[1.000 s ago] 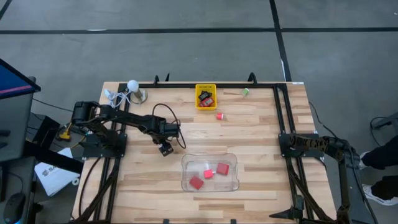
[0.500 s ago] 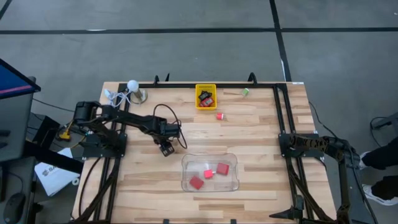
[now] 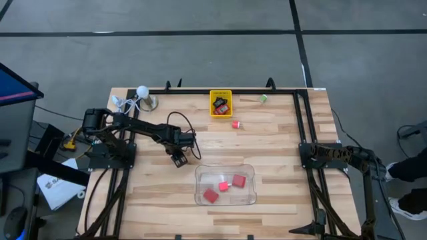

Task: Pick & Place Office items
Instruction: Put the white charger adapter into the transparent bin

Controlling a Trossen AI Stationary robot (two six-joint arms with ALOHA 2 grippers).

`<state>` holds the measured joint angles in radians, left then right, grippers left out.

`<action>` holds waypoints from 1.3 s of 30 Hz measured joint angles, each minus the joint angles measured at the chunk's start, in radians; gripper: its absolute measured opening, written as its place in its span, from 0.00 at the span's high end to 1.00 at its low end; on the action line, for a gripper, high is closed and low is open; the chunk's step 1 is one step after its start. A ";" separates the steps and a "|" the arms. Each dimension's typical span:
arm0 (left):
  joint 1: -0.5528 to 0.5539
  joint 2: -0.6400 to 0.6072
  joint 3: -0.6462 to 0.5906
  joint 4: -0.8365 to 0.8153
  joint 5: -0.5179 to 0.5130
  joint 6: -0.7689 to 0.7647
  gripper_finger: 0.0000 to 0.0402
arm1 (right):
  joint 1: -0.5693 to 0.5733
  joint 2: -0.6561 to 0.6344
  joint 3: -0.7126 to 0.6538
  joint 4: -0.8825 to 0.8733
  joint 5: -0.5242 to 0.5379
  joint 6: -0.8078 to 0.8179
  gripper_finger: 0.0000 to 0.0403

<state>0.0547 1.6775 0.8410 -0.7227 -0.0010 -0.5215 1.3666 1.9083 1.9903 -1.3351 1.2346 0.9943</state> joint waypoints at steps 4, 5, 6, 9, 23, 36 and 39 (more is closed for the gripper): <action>-0.002 0.000 -0.001 0.000 0.005 -0.008 0.67 | 0.000 0.000 0.000 0.000 0.000 0.000 0.50; -0.002 -0.005 -0.001 0.002 0.007 -0.009 0.67 | 0.000 0.000 0.000 0.000 0.000 0.000 0.50; -0.002 -0.012 -0.001 0.007 0.008 -0.009 0.67 | 0.000 0.000 0.000 0.000 0.000 0.000 0.50; -0.002 -0.052 0.000 0.011 0.025 -0.009 0.67 | 0.000 0.000 0.000 0.000 0.000 0.000 0.50; -0.108 -0.399 0.032 0.327 0.035 0.024 0.67 | -0.001 0.000 0.000 -0.012 0.000 0.000 0.50; -0.313 -0.304 0.043 0.912 -0.040 0.276 0.67 | -0.013 0.000 0.000 -0.018 -0.001 0.001 0.50; -0.347 -0.225 0.070 0.935 -0.097 0.283 0.67 | -0.014 0.000 0.000 -0.017 -0.002 0.001 0.50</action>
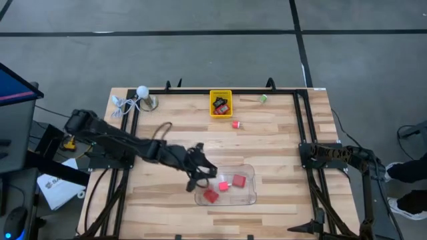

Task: Pick & Place Office items
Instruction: Put the white charger adapter into the transparent bin

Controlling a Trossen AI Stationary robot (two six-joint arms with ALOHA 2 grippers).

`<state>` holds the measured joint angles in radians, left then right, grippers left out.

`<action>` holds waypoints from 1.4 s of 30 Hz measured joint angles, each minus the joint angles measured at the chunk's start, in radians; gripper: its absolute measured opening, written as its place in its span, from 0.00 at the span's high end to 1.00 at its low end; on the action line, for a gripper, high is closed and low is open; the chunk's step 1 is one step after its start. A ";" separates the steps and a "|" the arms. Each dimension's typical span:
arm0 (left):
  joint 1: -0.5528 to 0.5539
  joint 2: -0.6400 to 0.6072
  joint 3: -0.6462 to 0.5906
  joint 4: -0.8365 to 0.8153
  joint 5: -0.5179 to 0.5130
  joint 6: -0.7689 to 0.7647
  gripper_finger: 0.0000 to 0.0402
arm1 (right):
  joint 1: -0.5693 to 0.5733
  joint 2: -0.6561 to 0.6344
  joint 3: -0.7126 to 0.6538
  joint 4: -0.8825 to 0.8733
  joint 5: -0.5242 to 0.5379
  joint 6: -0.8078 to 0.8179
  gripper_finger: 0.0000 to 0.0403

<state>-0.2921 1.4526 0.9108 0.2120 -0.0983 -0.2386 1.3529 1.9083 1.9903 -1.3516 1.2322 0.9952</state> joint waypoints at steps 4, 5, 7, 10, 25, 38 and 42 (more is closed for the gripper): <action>-0.030 0.127 0.051 0.013 -0.025 -0.003 0.67 | 0.000 0.000 0.000 0.001 -0.001 0.000 0.50; -0.034 0.157 0.067 0.016 -0.029 -0.004 0.67 | 0.000 0.000 0.000 0.001 -0.001 0.000 0.50; -0.042 0.218 0.108 0.015 -0.053 -0.004 0.67 | 0.000 0.000 0.000 0.002 -0.001 0.000 0.50; -0.044 0.301 0.160 0.012 -0.063 -0.004 0.67 | 0.000 0.000 0.000 0.002 -0.001 0.001 0.50; -0.041 0.444 0.245 0.003 -0.067 -0.055 0.67 | 0.000 0.000 0.000 -0.001 -0.002 0.012 0.50; -0.039 0.458 0.245 -0.024 -0.063 -0.106 0.67 | 0.000 0.000 0.000 -0.002 -0.002 0.011 0.50; -0.039 0.457 0.245 -0.041 -0.059 -0.115 0.66 | 0.000 0.000 0.000 -0.002 -0.002 0.010 0.50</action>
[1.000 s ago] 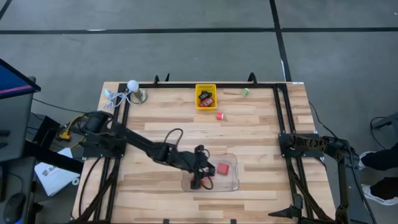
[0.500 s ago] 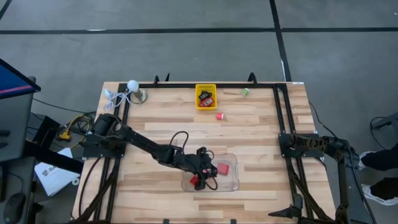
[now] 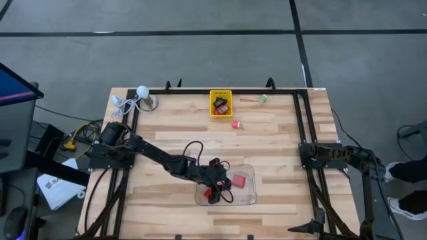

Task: Pick & Place Office items
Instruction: Put the white charger adapter into the transparent bin, then put the green charger adapter into the transparent bin

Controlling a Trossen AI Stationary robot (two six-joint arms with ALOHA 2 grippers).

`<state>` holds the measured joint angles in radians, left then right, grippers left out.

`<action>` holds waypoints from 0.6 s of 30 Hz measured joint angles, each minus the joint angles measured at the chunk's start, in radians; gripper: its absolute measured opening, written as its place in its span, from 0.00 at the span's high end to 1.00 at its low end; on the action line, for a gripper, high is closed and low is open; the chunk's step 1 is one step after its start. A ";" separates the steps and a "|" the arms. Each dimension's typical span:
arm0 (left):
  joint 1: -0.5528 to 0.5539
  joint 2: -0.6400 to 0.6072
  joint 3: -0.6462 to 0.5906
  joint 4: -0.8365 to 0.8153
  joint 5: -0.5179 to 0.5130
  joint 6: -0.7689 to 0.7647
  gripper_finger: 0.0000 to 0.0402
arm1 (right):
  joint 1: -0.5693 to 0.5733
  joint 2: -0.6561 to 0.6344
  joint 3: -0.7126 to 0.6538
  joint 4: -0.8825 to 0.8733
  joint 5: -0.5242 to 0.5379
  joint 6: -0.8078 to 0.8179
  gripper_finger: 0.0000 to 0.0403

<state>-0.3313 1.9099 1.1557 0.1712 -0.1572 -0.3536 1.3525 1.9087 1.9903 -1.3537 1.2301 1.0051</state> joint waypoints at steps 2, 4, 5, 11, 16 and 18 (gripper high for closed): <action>0.000 0.000 0.000 -0.003 0.006 -0.002 0.66 | 0.000 0.000 0.000 0.000 0.000 0.000 0.50; 0.000 0.000 0.000 0.003 0.006 -0.002 0.66 | 0.000 0.000 0.000 0.000 -0.001 -0.002 0.50; 0.000 0.000 0.000 0.001 0.006 -0.002 0.66 | 0.000 0.000 0.000 0.000 -0.001 -0.002 0.50; 0.000 0.000 0.000 0.001 0.006 -0.001 0.61 | 0.000 0.000 0.000 -0.001 -0.003 -0.002 0.50; 0.000 0.000 0.000 0.007 0.006 0.001 0.53 | 0.000 0.000 0.000 -0.001 -0.003 -0.002 0.50; 0.000 0.000 0.000 0.018 0.006 0.006 0.51 | 0.000 0.000 0.000 -0.001 -0.003 -0.002 0.50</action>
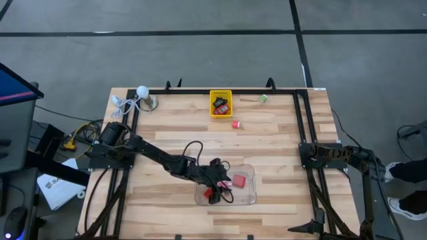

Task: Pick & Place Office items
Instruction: Put the green charger adapter into the transparent bin

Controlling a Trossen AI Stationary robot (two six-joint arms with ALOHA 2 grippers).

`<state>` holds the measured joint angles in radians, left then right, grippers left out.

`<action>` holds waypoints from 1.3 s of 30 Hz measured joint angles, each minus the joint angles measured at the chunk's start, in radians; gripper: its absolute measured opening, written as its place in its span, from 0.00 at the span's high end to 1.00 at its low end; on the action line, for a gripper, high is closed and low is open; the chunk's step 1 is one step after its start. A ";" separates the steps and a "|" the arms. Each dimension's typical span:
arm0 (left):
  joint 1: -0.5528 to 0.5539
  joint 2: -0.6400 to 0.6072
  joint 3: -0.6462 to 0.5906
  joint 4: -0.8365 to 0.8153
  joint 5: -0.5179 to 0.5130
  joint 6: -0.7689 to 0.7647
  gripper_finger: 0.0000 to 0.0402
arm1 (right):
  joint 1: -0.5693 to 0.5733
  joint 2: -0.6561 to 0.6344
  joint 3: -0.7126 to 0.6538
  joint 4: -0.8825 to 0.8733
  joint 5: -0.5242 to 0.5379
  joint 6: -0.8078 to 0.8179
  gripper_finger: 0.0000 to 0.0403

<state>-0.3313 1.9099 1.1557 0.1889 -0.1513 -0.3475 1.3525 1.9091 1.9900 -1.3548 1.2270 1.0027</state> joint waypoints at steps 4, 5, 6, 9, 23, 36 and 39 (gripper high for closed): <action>-0.002 -0.001 0.000 0.014 0.000 0.010 0.48 | 0.000 0.000 0.000 -0.003 0.000 0.000 0.50; -0.002 -0.002 0.000 0.014 0.000 0.020 0.48 | 0.000 0.000 0.000 -0.005 0.000 0.000 0.50; -0.003 -0.005 0.000 0.012 0.000 0.030 0.48 | -0.001 0.000 0.000 -0.006 0.000 0.000 0.50; -0.006 -0.031 -0.001 0.023 0.027 0.066 0.48 | -0.011 0.000 0.000 -0.032 0.001 0.029 0.50; -0.220 -0.443 -0.162 -0.172 -0.173 0.102 0.49 | -0.425 -0.060 -0.249 -0.214 -0.158 0.331 0.50; -0.330 -0.901 -0.692 0.156 -0.502 0.263 0.49 | -0.764 -0.783 -0.922 0.085 -0.147 0.331 0.50; -0.215 -0.951 -0.822 0.383 -0.352 0.387 0.50 | -0.821 -0.932 -1.054 0.342 -0.196 0.140 0.50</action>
<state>-0.5462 0.9584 0.3336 0.5714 -0.5029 0.0399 0.5320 0.9772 0.9362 -1.0129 1.0312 1.1425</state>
